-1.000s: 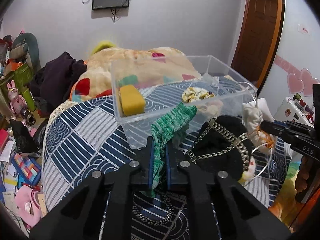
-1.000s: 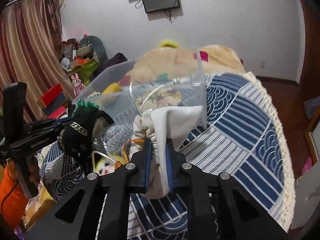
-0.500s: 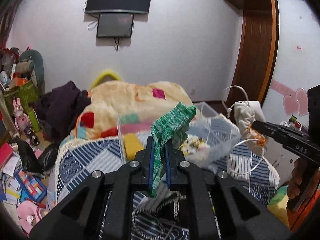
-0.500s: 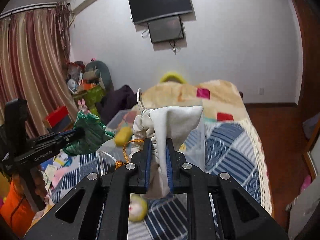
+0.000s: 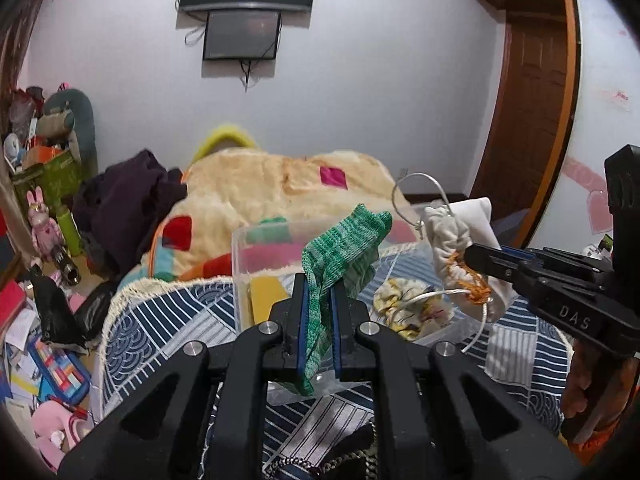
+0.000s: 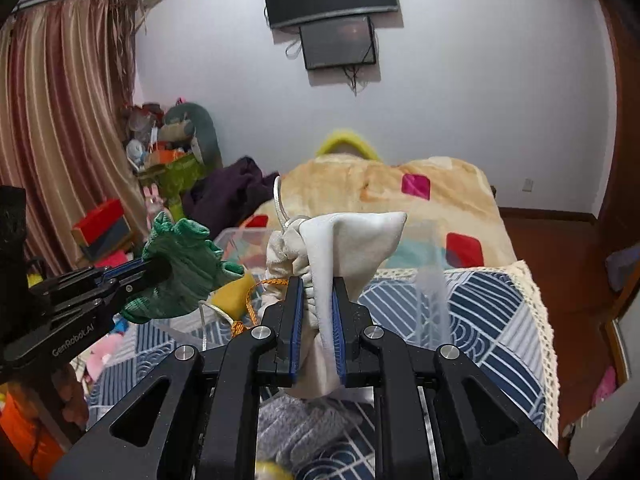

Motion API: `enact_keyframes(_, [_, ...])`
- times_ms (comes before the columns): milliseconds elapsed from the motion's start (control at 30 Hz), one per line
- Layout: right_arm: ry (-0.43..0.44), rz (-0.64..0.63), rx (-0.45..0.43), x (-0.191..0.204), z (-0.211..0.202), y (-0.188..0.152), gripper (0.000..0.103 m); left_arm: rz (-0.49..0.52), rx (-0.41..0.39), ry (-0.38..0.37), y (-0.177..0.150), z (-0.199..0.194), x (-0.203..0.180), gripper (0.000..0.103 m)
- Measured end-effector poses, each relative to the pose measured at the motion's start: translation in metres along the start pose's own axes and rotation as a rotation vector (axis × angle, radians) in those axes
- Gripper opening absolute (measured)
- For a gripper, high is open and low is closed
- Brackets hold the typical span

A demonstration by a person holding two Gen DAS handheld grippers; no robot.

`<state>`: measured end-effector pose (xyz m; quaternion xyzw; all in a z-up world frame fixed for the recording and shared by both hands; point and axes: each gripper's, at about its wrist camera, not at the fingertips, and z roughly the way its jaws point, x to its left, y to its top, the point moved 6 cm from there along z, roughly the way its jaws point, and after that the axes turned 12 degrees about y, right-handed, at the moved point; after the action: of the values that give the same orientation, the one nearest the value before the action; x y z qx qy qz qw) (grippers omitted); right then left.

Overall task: Organize soft objects
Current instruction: 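Release the sock into the box with the left tool while the right tool releases the bag there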

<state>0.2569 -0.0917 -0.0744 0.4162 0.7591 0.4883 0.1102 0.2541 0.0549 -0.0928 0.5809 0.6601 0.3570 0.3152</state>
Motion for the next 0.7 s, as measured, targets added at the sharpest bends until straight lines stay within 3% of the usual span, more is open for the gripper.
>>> enact_keyframes(367, [0.008,0.049,0.098,-0.013,0.029,-0.014,0.012,0.017,0.099,0.011,-0.014,0.037,-0.007,0.009])
enact_keyframes(433, [0.002,0.050,0.104,-0.014,0.028,-0.015,0.012,0.016,0.110,0.005,-0.015,0.038,-0.007,0.012])
enact_keyframes(500, [-0.010,0.044,0.103,-0.014,0.024,-0.015,0.012,0.015,0.119,-0.002,-0.014,0.038,-0.008,0.021])
enact_keyframes(600, [-0.018,0.037,0.097,-0.012,0.017,-0.012,0.020,0.016,0.124,-0.014,-0.013,0.033,-0.008,0.029])
enact_keyframes(700, [-0.021,0.023,0.062,-0.011,0.004,-0.007,0.034,0.028,0.101,-0.014,-0.010,0.021,-0.011,0.034])
